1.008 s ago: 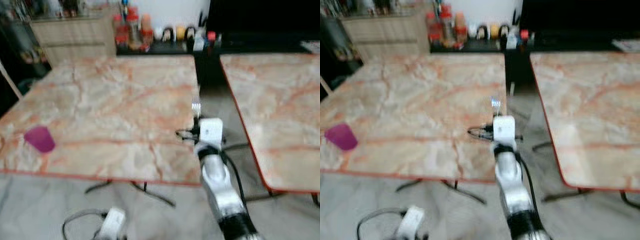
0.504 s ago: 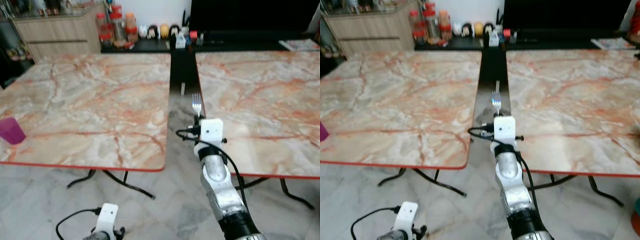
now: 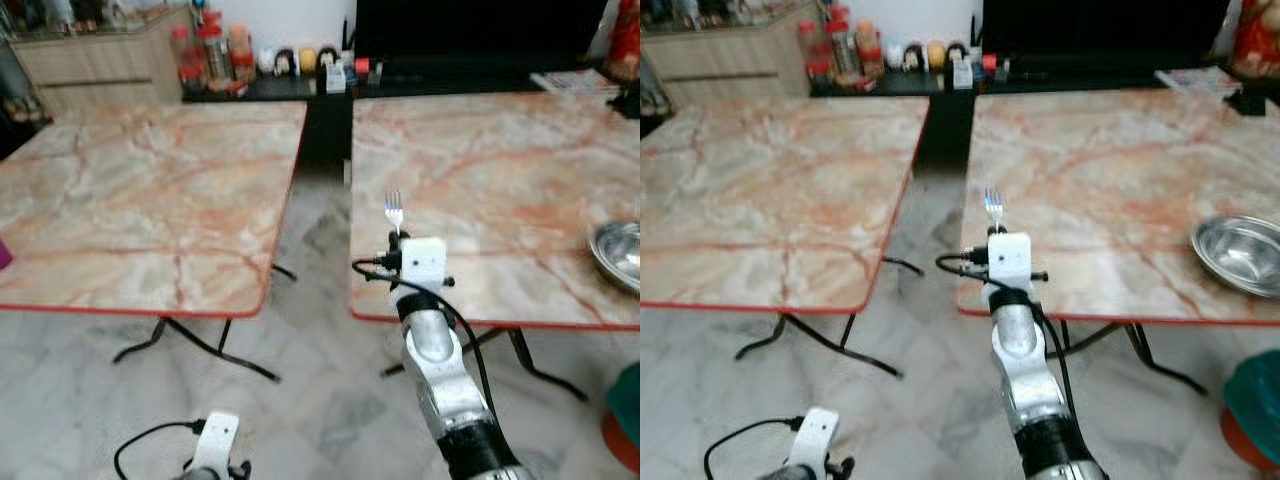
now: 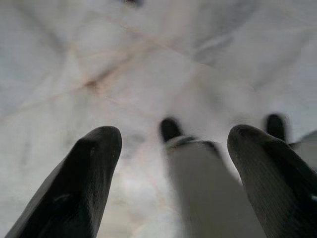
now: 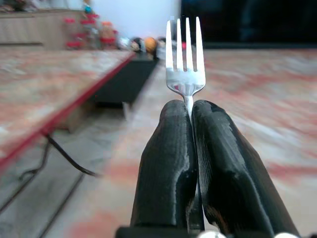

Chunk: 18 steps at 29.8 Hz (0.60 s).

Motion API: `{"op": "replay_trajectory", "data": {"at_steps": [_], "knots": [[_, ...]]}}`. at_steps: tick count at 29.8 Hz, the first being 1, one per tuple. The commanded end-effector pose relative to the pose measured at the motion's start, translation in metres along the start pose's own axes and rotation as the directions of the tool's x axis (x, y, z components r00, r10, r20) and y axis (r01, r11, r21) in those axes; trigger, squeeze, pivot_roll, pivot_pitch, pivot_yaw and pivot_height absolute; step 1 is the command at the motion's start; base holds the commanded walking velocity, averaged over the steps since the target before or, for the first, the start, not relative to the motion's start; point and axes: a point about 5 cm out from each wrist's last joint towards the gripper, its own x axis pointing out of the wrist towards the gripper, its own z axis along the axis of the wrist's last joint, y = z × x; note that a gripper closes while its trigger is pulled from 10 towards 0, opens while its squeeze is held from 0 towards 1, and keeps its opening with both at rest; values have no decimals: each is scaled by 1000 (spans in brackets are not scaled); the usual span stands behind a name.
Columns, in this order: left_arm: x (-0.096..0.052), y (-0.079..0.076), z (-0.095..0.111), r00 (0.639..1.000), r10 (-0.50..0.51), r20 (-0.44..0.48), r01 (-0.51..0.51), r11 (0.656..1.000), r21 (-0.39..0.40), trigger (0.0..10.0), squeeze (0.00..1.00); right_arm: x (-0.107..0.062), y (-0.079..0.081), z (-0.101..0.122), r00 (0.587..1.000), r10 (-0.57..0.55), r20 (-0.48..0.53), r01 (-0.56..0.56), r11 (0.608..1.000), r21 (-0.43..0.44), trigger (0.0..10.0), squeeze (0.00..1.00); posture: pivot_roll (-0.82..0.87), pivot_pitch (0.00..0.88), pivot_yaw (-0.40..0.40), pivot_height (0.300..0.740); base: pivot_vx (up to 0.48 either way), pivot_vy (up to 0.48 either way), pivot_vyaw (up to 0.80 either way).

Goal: Setting the table

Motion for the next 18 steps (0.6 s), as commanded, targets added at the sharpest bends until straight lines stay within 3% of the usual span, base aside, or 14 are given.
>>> {"op": "replay_trajectory", "data": {"at_steps": [1,18], "knots": [[-1,4,-3,1000,4,-19,-3,1000,30,10000,0,3,7,10,999,14,31,-14,1000,19,10000,0,-17,0,67,740,0,-319,0],[-1,2,-5,1000,-7,-23,8,999,50,10000,0,2,10,10,999,34,28,-34,999,12,10000,0,-29,0,67,740,0,-319,0]]}}
